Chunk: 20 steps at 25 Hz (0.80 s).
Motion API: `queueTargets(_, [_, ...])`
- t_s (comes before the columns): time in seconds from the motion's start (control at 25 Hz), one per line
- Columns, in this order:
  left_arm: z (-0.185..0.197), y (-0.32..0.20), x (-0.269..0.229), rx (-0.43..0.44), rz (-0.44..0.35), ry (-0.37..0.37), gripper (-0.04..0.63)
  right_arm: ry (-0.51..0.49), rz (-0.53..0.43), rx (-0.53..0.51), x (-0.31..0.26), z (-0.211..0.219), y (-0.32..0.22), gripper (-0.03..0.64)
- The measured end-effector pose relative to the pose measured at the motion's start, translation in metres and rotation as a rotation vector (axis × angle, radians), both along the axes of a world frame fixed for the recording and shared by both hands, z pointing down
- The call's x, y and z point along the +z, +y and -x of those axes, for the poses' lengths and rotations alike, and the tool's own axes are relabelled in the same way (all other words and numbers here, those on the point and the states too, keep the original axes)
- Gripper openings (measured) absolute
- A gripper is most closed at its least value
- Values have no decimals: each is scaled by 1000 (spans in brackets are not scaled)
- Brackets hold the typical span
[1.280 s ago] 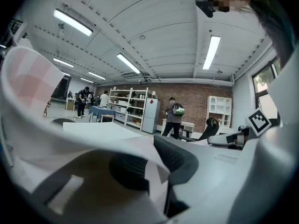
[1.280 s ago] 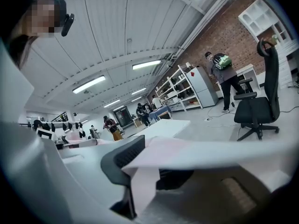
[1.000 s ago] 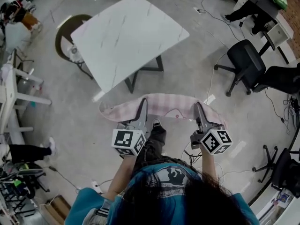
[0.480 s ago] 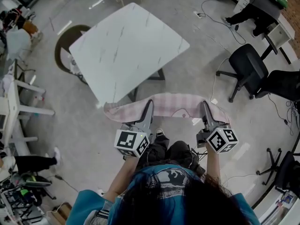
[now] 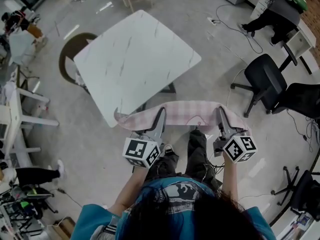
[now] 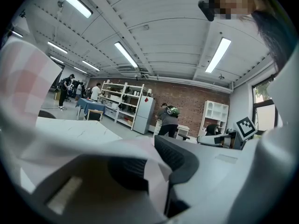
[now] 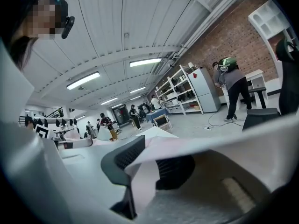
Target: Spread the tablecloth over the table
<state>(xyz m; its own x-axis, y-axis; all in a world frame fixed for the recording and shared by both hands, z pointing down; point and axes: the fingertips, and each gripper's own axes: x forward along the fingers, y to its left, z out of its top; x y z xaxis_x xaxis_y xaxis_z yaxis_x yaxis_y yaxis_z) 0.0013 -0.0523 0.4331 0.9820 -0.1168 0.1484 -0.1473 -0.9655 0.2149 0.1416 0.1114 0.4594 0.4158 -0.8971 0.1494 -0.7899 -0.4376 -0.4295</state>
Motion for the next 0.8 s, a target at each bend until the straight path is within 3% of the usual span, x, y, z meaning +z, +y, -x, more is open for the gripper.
queueTargets(0.24, [-56,-10,-21,-59,-46,39,58,27,-26,-106,-18,-69,-23,61])
queueTargets(0.6, [-139,-54,-81,-282,-141,134,55,115,-149,-334,-82,-180,-98,61])
queueTargets(0.8, [-170,-72,-113,-363,-243,164,55,149,-214,-424,-110,-217,-130,61])
